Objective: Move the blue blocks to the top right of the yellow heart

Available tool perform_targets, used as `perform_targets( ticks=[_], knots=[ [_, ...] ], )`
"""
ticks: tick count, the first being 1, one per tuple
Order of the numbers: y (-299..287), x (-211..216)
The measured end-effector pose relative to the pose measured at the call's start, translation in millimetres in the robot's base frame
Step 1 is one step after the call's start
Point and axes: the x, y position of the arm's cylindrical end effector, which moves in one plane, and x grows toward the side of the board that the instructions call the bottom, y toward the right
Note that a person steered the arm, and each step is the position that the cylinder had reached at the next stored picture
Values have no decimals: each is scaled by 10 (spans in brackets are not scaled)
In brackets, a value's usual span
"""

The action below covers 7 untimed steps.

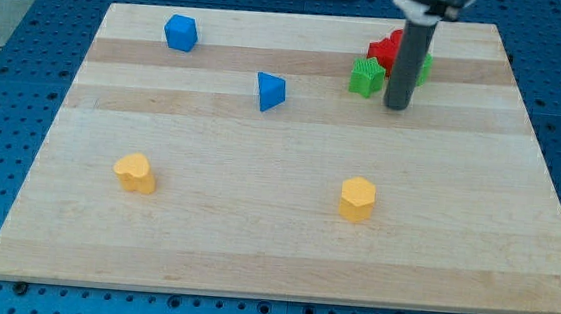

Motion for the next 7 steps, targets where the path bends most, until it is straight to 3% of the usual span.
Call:
perform_targets(
  ticks=[1, 2, 3, 4, 5, 6, 7],
  knots=[
    [-214, -125],
    [-526, -611],
    [-112, -665],
    [-959, -429],
    [-1373, -356],
    [-2024, 371],
    [-1911, 401]
  ],
)
